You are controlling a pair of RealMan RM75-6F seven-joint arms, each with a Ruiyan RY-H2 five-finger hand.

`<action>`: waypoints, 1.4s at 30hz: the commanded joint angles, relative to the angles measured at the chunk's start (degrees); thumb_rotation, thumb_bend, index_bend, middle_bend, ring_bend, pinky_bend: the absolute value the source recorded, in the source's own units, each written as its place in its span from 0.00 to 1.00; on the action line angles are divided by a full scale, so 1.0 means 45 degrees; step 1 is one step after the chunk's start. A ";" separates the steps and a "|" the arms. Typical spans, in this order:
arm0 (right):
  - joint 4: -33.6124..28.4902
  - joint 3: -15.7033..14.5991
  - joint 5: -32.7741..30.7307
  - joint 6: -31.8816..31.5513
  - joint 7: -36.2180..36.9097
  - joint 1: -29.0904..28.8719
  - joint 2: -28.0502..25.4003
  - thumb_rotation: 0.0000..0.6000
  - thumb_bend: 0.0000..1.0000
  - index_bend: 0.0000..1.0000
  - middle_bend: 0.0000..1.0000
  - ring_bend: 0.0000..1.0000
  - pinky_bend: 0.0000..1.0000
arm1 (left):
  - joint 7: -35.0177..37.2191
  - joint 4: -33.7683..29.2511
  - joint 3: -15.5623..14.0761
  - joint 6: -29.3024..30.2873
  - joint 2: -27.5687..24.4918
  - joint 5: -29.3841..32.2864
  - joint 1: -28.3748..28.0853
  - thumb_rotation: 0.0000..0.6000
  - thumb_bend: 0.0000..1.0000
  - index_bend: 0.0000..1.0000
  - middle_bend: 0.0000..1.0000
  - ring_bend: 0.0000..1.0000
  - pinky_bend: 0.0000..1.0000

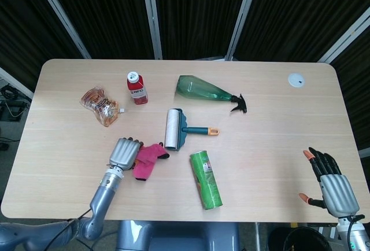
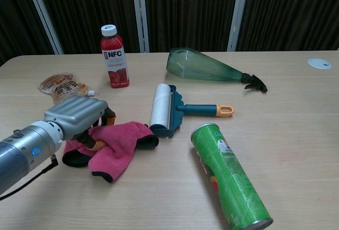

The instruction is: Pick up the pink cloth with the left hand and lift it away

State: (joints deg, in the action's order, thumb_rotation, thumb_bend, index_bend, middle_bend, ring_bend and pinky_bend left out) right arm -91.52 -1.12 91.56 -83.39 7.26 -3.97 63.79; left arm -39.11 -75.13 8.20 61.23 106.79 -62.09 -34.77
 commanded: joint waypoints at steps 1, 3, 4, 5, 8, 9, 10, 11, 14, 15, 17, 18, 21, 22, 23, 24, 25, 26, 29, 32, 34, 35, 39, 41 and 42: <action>0.0018 0.0011 -0.0036 0.0014 0.0052 0.0000 -0.0011 1.00 0.00 0.00 0.00 0.00 0.00 | -0.0070 -0.0227 -0.0069 -0.0016 0.0580 -0.0032 -0.0167 1.00 0.66 0.80 0.50 0.41 0.53; 0.0032 0.0019 -0.0046 0.0003 0.0107 0.0003 -0.0023 1.00 0.00 0.00 0.00 0.00 0.00 | -0.0151 -0.0338 -0.0082 0.0008 0.0863 -0.0041 -0.0247 1.00 0.66 0.80 0.50 0.41 0.53; 0.0039 0.0022 -0.0052 -0.0009 0.0124 0.0010 -0.0022 1.00 0.00 0.00 0.00 0.00 0.00 | -0.0208 -0.0396 -0.0125 -0.0013 0.0973 -0.0119 -0.0315 1.00 0.66 0.80 0.50 0.41 0.53; 0.0044 0.0022 -0.0054 -0.0010 0.0133 0.0012 -0.0021 1.00 0.00 0.00 0.00 0.00 0.00 | -0.0248 -0.0413 -0.0145 -0.0005 0.1042 -0.0154 -0.0349 1.00 0.66 0.80 0.50 0.41 0.53; 0.0054 0.0022 -0.0051 -0.0008 0.0092 0.0011 -0.0013 1.00 0.00 0.00 0.00 0.00 0.00 | -0.0283 -0.0553 -0.0270 -0.0083 0.1263 -0.0326 -0.0479 1.00 0.66 0.80 0.50 0.41 0.53; 0.0050 0.0019 -0.0044 -0.0008 0.0087 0.0011 -0.0013 1.00 0.00 0.00 0.00 0.00 0.00 | -0.0328 -0.0541 -0.0302 -0.0096 0.1305 -0.0360 -0.0511 1.00 0.66 0.80 0.50 0.41 0.53; 0.0051 0.0016 -0.0034 -0.0011 0.0075 0.0010 -0.0014 1.00 0.00 0.00 0.00 0.00 0.00 | -0.0357 -0.0515 -0.0314 -0.0092 0.1341 -0.0399 -0.0541 1.00 0.66 0.80 0.50 0.41 0.53; 0.0049 0.0012 -0.0025 -0.0014 0.0070 0.0011 -0.0015 1.00 0.00 0.00 0.00 0.00 0.00 | -0.0382 -0.0453 -0.0313 -0.0086 0.1390 -0.0411 -0.0566 1.00 0.66 0.80 0.50 0.41 0.53; 0.0056 0.0009 -0.0024 -0.0017 0.0081 0.0016 -0.0019 1.00 0.00 0.00 0.00 0.00 0.00 | -0.0518 -0.0157 -0.0246 -0.0066 0.1446 -0.0318 -0.0613 1.00 0.66 0.80 0.50 0.41 0.53; 0.0057 0.0007 -0.0026 -0.0016 0.0092 0.0017 -0.0022 1.00 0.00 0.00 0.00 0.00 0.00 | -0.0546 -0.0066 -0.0218 -0.0066 0.1432 -0.0276 -0.0620 1.00 0.66 0.80 0.50 0.41 0.53; 0.0069 0.0007 -0.0023 -0.0020 0.0079 0.0018 -0.0032 1.00 0.00 0.00 0.00 0.00 0.00 | -0.0551 0.0099 -0.0155 -0.0065 0.1378 -0.0171 -0.0610 1.00 0.66 0.80 0.50 0.41 0.53; 0.0103 0.0015 -0.0010 -0.0035 0.0027 0.0016 -0.0029 1.00 0.00 0.00 0.00 0.00 0.00 | -0.0539 0.0168 -0.0104 -0.0068 0.1336 -0.0068 -0.0586 1.00 0.66 0.80 0.50 0.41 0.53; 0.0124 0.0024 -0.0020 -0.0051 -0.0040 0.0024 0.0000 1.00 0.00 0.00 0.00 0.00 0.00 | -0.0547 0.0333 -0.0009 -0.0076 0.1116 0.0145 -0.0534 1.00 0.66 0.80 0.50 0.41 0.53; 0.0116 0.0022 -0.0033 -0.0036 -0.0037 0.0023 0.0001 1.00 0.00 0.00 0.00 0.00 0.00 | -0.0553 0.0404 0.0016 -0.0068 0.1014 0.0204 -0.0512 1.00 0.66 0.80 0.50 0.41 0.53; 0.0115 0.0023 -0.0041 -0.0023 -0.0046 0.0019 0.0001 1.00 0.00 0.00 0.00 0.00 0.00 | -0.0559 0.0464 0.0043 -0.0057 0.0902 0.0276 -0.0482 1.00 0.66 0.80 0.50 0.41 0.53; 0.0105 0.0025 -0.0053 -0.0010 -0.0048 0.0016 -0.0003 1.00 0.00 0.00 0.00 0.00 0.00 | -0.0577 0.0521 0.0079 -0.0047 0.0743 0.0400 -0.0434 1.00 0.66 0.80 0.50 0.41 0.53; 0.0095 0.0022 -0.0057 0.0001 -0.0051 0.0013 -0.0006 1.00 0.00 0.00 0.00 0.00 0.00 | -0.0584 0.0547 0.0100 -0.0026 0.0615 0.0470 -0.0396 1.00 0.66 0.80 0.50 0.41 0.53; 0.0094 0.0020 -0.0043 0.0007 -0.0082 0.0006 -0.0006 1.00 0.00 0.00 0.00 0.00 0.00 | -0.0588 0.0627 0.0116 0.0081 0.0277 0.0533 -0.0286 1.00 0.66 0.80 0.50 0.41 0.53; 0.0094 0.0022 -0.0039 0.0002 -0.0119 0.0005 0.0000 1.00 0.00 0.00 0.00 0.00 0.00 | -0.0416 0.0525 0.0054 0.0142 -0.0306 0.0437 -0.0159 1.00 0.66 0.80 0.50 0.41 0.53; 0.0095 0.0030 -0.0062 0.0012 -0.0122 0.0005 -0.0001 1.00 0.00 0.00 0.00 0.00 0.00 | -0.0014 0.0336 0.0166 0.0387 -0.1115 0.0434 0.0097 1.00 0.66 0.80 0.49 0.41 0.53; 0.0091 0.0025 -0.0053 0.0013 -0.0133 0.0003 -0.0006 1.00 0.00 0.00 0.00 0.00 0.00 | 0.0211 0.0144 0.0234 0.0484 -0.1535 0.0417 0.0205 1.00 0.66 0.80 0.49 0.41 0.53; 0.0090 0.0018 -0.0037 0.0012 -0.0156 0.0003 -0.0004 1.00 0.00 0.00 0.00 0.00 0.00 | 0.0403 -0.0031 0.0333 0.0659 -0.1882 0.0375 0.0306 1.00 0.66 0.79 0.49 0.41 0.53; 0.0055 0.0010 -0.0045 0.0040 -0.0218 -0.0002 0.0002 1.00 0.00 0.00 0.00 0.00 0.00 | 0.0979 -0.0546 0.0551 0.1193 -0.2831 0.0080 0.0571 1.00 0.66 0.78 0.48 0.40 0.52; 0.0042 0.0011 -0.0045 0.0038 -0.0257 -0.0001 0.0008 1.00 0.00 0.00 0.00 0.00 0.00 | 0.1249 -0.0881 0.0662 0.1345 -0.3332 0.0081 0.0719 1.00 0.66 0.77 0.48 0.40 0.52; 0.0039 0.0012 -0.0047 0.0038 -0.0265 -0.0001 0.0010 1.00 0.00 0.00 0.00 0.00 0.00 | 0.1303 -0.0963 0.0662 0.1350 -0.3444 0.0070 0.0745 1.00 0.66 0.77 0.48 0.40 0.52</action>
State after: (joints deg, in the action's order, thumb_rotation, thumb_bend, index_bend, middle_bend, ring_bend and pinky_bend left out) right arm -91.34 -1.07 91.35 -83.21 6.06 -3.98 63.83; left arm -34.30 -78.33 10.66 66.57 92.59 -61.48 -32.12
